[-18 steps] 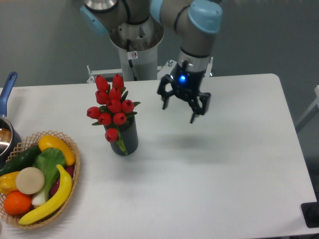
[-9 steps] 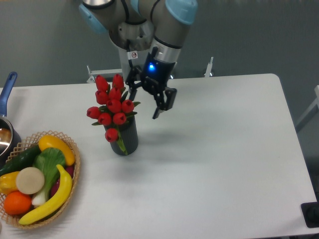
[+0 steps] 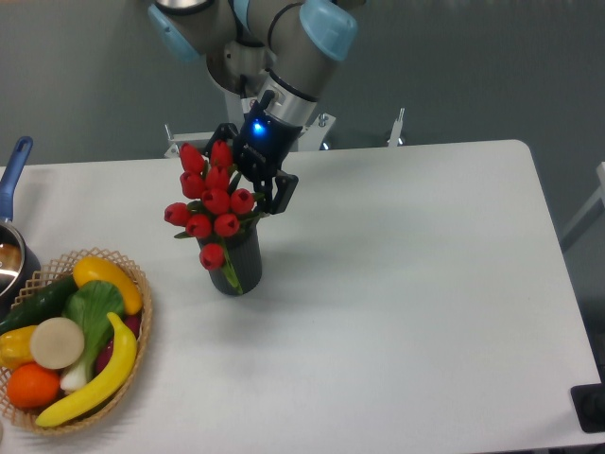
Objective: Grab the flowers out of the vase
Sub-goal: 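Lower the gripper around the tulip stems and close it, then lift the gripped tulips straight up out of the black vase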
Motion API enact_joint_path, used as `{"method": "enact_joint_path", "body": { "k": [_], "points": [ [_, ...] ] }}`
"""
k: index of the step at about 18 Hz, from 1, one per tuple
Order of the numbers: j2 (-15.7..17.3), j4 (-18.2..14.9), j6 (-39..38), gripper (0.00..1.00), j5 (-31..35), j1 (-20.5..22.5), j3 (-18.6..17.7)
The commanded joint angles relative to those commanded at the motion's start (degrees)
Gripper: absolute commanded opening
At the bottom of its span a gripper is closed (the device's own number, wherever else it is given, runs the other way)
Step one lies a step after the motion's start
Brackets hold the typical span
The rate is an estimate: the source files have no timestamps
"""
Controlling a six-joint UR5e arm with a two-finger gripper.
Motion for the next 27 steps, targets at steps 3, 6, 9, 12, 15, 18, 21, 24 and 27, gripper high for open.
{"method": "enact_joint_path", "body": {
  "k": [3, 6, 9, 12, 15, 18, 21, 24, 27],
  "points": [
    [-0.1, 0.0, 0.0, 1.0, -2.1, 0.3, -0.1],
    [-0.1, 0.1, 0.6, 0.82, -3.1, 0.4, -0.4],
    [-0.2, 0.0, 1.7, 0.26, -4.0, 1.6, -0.9],
    [-0.2, 0.0, 1.2, 0.0, -6.3, 2.8, -1.5],
    [-0.1, -0.1, 1.1, 0.0, -6.3, 3.6, -1.4],
    [0.3, -0.3, 1.1, 0.0, -6.4, 3.7, -1.4],
    [2.3, -0.4, -1.9, 0.0, -7.7, 3.8, -1.2],
    [3.9, -0.4, -4.7, 0.0, -8.9, 4.0, -0.8],
    [5.2, -0.4, -9.2, 0.0, -10.3, 4.3, 0.9]
  ]
}}
